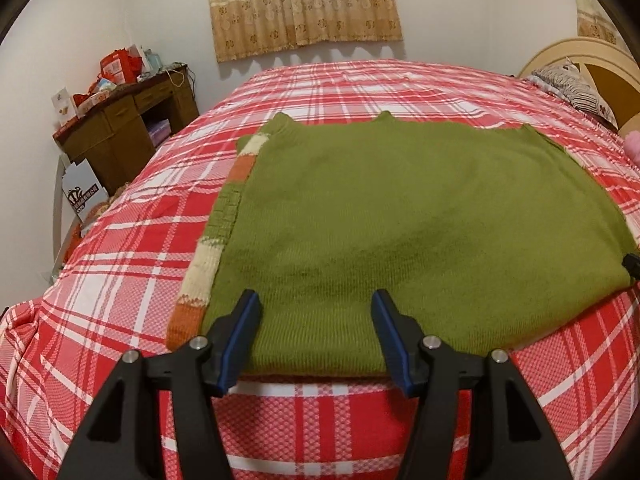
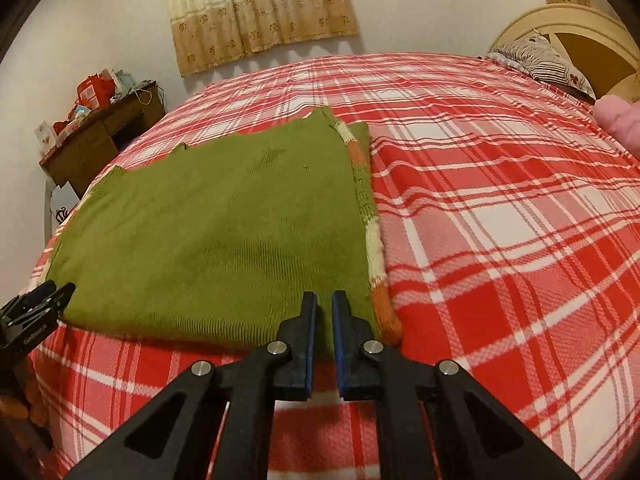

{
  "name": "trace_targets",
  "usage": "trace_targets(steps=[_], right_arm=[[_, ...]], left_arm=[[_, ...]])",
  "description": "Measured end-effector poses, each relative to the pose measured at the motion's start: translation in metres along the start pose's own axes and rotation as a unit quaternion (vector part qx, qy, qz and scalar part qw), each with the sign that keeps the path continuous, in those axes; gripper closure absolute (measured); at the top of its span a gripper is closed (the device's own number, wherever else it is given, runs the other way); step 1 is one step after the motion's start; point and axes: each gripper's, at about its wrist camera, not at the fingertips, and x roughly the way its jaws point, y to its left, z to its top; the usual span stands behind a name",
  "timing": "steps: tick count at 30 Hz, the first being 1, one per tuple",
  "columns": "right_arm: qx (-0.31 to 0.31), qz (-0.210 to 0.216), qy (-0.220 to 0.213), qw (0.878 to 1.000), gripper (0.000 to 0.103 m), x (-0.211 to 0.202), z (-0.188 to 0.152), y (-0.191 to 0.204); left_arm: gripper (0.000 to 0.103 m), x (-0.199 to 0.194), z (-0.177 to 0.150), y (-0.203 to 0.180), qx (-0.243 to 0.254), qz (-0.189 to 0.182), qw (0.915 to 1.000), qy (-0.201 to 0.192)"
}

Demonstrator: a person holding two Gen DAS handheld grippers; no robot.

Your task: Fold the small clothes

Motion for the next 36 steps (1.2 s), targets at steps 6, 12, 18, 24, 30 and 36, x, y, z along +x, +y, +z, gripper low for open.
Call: trace_targets(steps=[6,12,18,24,30,36], right_arm=[[-0.025,-0.004,-0.011,1.0,0.097,-0.026,0.003,0.039],[-0.087,0.076,-0.026,0.993,0.097,-0.009,0.02,0.124],[-0.095,0.085,0.004,0.992,0.097,0.037,0.0,0.135],[-0.082,0.102,-0.006,0.991,0.097,0.037,-0.002,0.127],[-0.088,0.101,-0.013,0.991,0.094,0.037,-0.004,0.128],[-0.071,0.122,-0.012,0.99,0.094,0.038,-0.006,0.122]], left_arm=[[0.042,0.0,-0.004,-0.001,-0.001,0.002,1.0,-0.005],[0.041,-0.002,-0.005,-0.003,-0.005,0.003,1.0,-0.003],[0.037,-0.022,-0.016,0.023,-0.057,-0.022,0.9981,-0.005],[0.028,-0.029,-0.019,0.07,-0.166,0.029,0.9848,-0.041],[0.028,-0.003,-0.019,0.08,-0.234,-0.044,0.9712,0.008],[0.021,0.011,-0.007,0.047,-0.22,-0.103,0.9701,0.005]])
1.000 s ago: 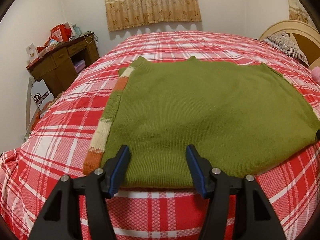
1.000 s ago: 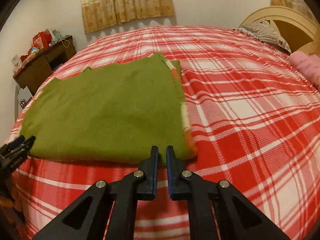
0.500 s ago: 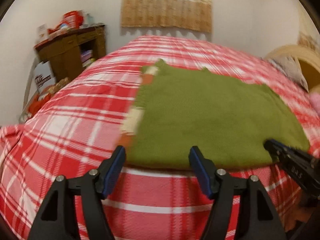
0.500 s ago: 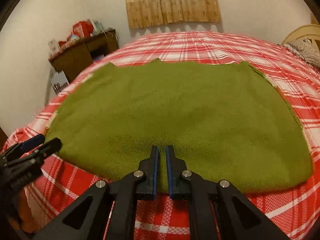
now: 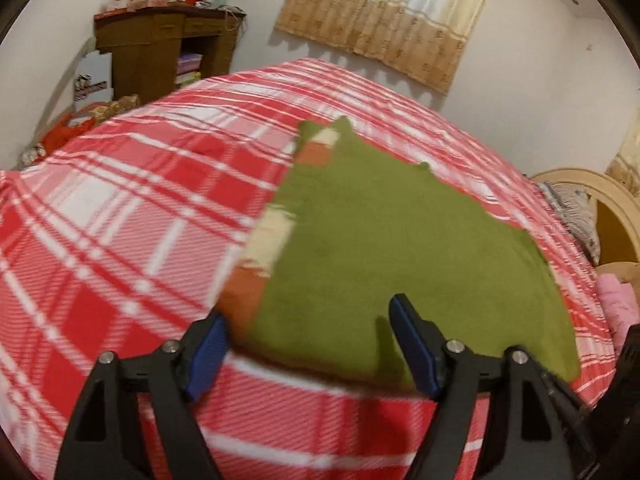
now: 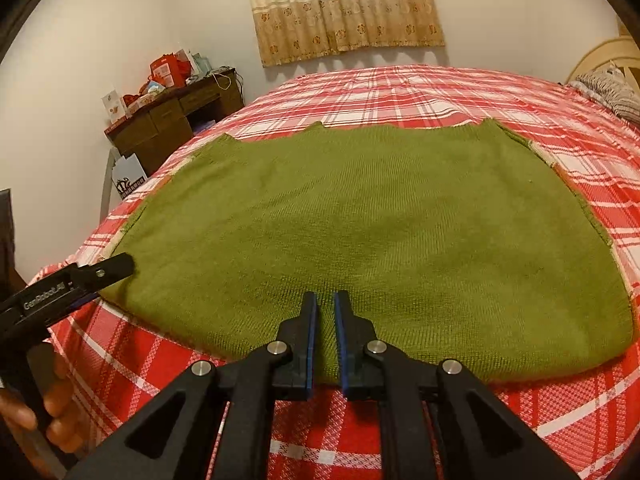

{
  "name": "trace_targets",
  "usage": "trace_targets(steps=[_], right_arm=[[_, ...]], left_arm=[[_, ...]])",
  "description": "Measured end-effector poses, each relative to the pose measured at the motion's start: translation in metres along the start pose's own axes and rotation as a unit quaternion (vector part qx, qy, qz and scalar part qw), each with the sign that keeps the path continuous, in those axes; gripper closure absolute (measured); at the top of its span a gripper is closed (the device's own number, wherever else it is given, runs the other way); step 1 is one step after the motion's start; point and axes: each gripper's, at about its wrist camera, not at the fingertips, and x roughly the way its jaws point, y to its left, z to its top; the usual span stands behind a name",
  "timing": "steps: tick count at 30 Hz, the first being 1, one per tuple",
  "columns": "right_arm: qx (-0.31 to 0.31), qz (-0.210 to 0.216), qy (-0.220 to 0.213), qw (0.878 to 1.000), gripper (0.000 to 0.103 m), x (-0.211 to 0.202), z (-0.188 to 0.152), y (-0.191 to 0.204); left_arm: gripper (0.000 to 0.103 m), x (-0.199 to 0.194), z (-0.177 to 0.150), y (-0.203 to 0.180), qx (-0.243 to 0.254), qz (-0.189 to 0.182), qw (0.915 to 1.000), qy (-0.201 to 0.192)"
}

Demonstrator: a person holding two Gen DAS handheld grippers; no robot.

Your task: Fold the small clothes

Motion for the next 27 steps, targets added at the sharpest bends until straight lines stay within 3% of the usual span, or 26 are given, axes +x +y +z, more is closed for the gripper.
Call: trace_targets(steps=[3,4,5,7,13,16,18,20,23,27], right_arm=[[0.003,0.003,-0.001,1.0,0.094,0.0,0.0,0.0],[0.003,0.003,-0.001,1.0,0.094,0.0,0.0,0.0],[0.002,0.003,-0.001,1.0,0.094,0.0,0.0,0.0],[0.001,0.002,-0.001,1.0,0.094,0.0,0.001,0.0],[-0.011,-0.012,0.002,1.0,0.094,-0.004,0.006,0.009],[-0.016,0.005,-0.026,1.0,0.094,-0.018,0.011,0.017],[-0.028,0.015,-0.009,0.999,0.094,-0.012,0.009,0.023],[-0.023,0.021,0.025,0.999,0.094,0.003,0.002,0.022],[0.008,0.055,0.016,0.998,0.094,0.002,0.002,0.008],[0.056,0.103,0.01,0.993,0.094,0.004,-0.001,-0.01]], left_arm=[[0.022,0.01,0.012,-0.007,-0.017,-0.02,0.9997,0.001],[0.033,0.011,0.015,-0.007,-0.025,-0.034,0.9991,0.002],[0.055,0.014,0.019,-0.006,-0.036,-0.052,0.998,0.007],[0.078,0.02,0.027,-0.003,-0.057,-0.066,0.996,0.016],[0.075,0.021,0.019,-0.004,-0.05,-0.054,0.9972,0.012],[0.073,0.019,0.018,-0.001,-0.062,-0.054,0.9966,0.01],[0.075,0.017,0.018,-0.002,-0.055,-0.046,0.9974,0.01],[0.08,0.014,0.02,-0.015,-0.017,-0.027,0.9995,0.002],[0.082,0.004,0.022,-0.041,0.044,-0.01,0.9987,-0.025],[0.084,-0.004,0.018,-0.08,0.138,0.0,0.9888,-0.057]])
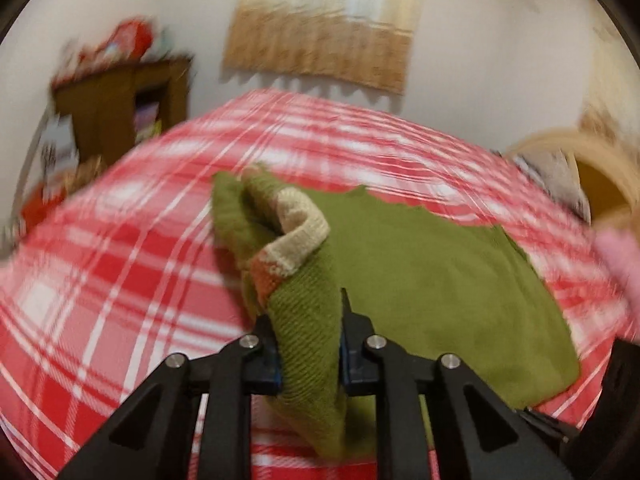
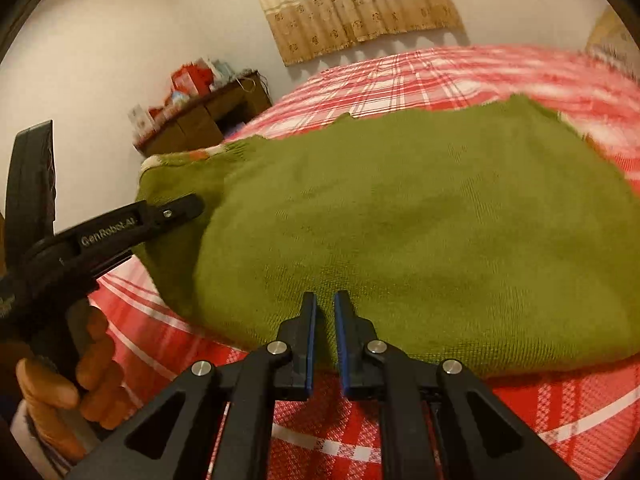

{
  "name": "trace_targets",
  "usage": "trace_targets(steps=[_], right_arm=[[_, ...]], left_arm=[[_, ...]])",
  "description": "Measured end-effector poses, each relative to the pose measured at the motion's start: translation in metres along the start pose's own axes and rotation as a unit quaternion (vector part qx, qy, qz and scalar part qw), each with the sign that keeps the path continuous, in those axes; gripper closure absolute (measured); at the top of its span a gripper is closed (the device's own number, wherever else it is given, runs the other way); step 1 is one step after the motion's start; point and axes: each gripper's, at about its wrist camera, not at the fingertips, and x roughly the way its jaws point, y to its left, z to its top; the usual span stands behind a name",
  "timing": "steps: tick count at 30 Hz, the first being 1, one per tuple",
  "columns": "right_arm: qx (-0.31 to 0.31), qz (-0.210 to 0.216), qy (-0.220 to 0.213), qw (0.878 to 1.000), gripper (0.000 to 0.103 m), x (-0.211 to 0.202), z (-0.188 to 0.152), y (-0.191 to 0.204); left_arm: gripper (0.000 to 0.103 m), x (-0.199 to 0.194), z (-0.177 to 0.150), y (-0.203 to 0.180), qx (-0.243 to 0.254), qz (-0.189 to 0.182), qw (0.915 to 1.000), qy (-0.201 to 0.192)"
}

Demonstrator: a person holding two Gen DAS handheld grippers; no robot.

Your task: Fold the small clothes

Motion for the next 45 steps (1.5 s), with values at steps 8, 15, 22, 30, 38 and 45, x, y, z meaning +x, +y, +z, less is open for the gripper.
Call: trace_targets(steps=[8,15,22,30,38,45], right_arm=[[0.075,0.068,-0.006,0.995,0.095,0.003,-0.001,-0.023],[0.12,0.101,0.011,0.988,0.096,0.003,0.001,-0.037],[0.111,0.083,-0.034,0.99,0.096,-0.032,0.052,-0.046],[0.052,0.111,0.016,0.992,0.047,0.031,0.147,-0.016],[-0.008,0.105,0.097,0.99,0.048,0.112,0.153,0.006],[-0.032,0.088,0.078,0.993,0.094,0.105,0.15,0.006]], left_arm=[[0.086,0.021,-0.022,-0.049,0.127,-0.039,0.9907,0.03],[0.086,0.019,-0.023,-0.039,0.098,-0.068,0.992,0.041],[0.086,0.017,-0.025,-0.043,0.093,-0.072,0.9924,0.036],[0.086,0.015,-0.026,-0.041,0.081,-0.081,0.9929,0.034],[0.086,0.015,-0.025,-0.031,0.056,-0.108,0.9919,0.036],[0.086,0.016,-0.025,-0.028,0.043,-0.126,0.9903,0.039]])
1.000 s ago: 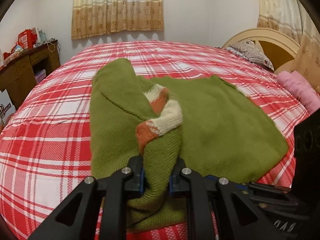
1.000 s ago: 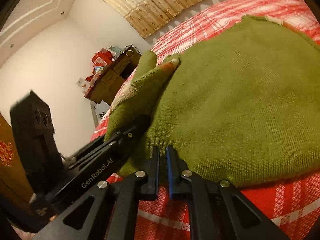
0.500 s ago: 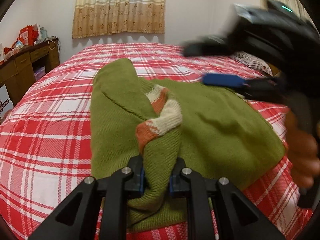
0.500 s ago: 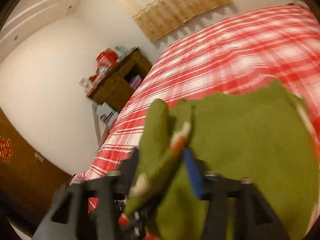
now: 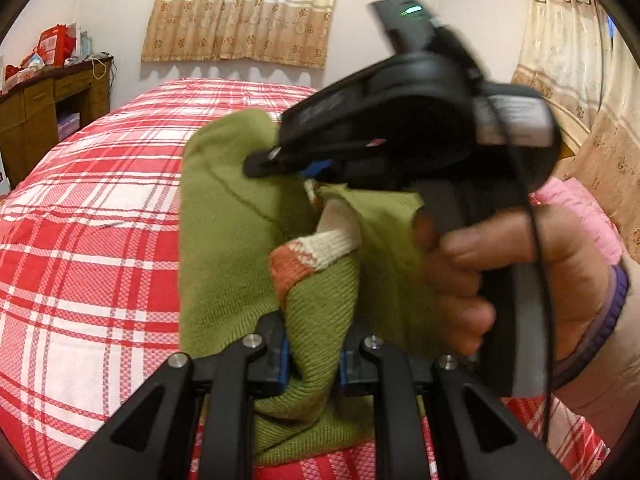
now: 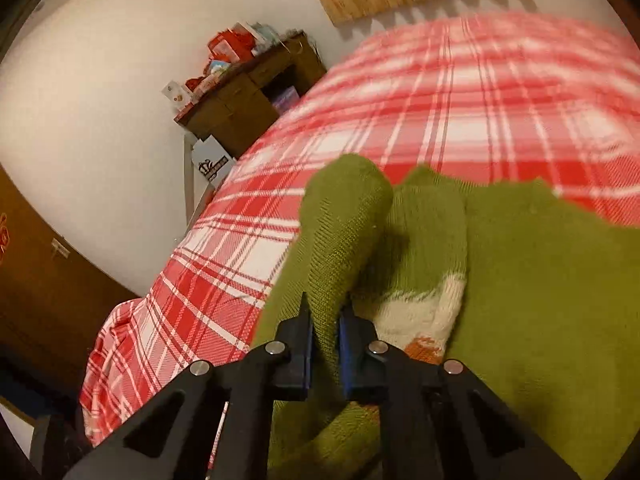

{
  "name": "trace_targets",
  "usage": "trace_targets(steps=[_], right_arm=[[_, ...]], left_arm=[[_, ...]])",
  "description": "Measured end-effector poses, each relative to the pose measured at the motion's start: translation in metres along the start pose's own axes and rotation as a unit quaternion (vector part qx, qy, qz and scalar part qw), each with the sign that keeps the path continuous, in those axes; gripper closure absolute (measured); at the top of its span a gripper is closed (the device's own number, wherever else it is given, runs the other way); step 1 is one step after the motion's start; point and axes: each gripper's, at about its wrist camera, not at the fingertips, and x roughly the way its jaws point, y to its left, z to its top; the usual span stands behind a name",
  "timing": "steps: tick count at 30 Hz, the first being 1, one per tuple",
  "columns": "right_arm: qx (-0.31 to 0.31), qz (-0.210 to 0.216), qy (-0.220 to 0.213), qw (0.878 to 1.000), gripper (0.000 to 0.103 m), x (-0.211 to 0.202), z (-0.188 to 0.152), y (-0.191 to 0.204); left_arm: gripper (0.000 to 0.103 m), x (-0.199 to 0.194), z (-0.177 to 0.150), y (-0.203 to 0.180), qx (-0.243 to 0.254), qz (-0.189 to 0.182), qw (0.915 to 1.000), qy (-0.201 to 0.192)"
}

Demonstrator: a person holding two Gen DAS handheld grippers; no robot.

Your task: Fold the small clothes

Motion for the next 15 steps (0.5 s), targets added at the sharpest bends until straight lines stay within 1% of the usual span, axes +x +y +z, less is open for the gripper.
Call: trace_targets(steps=[1,3,5,6,8,9,10,12,15], right_arm=[[0.015,-0.002,-0.012,1.0,0.094,-0.01,-0.001,-0.006],[0.04,-0.012,-0.021,0.999,0.094,-0.02,-0.006,-0.019],[0.07,-0.028,-0.008,0.997,0.094,-0.014,-0.013,-0.038],[0.086,-0.028,0.003,0.996,0.094,-0.007,-0.018,-0.045],[0.114,-0.002,-0.005,0.993,0.094,-0.005,-0.024,-0.056],[0.124,0.003,-0.005,0.992,0.093,-0.005,-0.023,-0.058],[0.136,0.011,-0.003,0.991,0.09,-0.006,-0.023,-0.059],[0.144,0.012,0.002,0.989,0.083,-0.012,-0.021,-0.059],[0.129,0.004,-0.026,0.991,0.078,-0.036,-0.018,-0.051]], left_arm=[[0.086,0.0,0.0,-0.001,0.001,-0.001,1.0,0.0],[0.086,0.0,0.0,-0.004,0.005,-0.002,1.0,0.0],[0.086,0.001,-0.001,-0.007,0.012,0.002,0.9999,0.002],[0.086,0.001,-0.001,-0.009,0.017,0.005,0.9998,0.002],[0.086,0.003,0.0,-0.012,0.021,0.011,0.9997,0.002],[0.086,0.003,0.001,-0.012,0.021,0.011,0.9997,0.002],[0.086,0.003,0.001,-0.012,0.02,0.011,0.9997,0.002],[0.085,0.003,0.001,-0.012,0.018,0.009,0.9998,0.002],[0.085,0.003,0.001,-0.01,0.015,0.008,0.9999,0.001]])
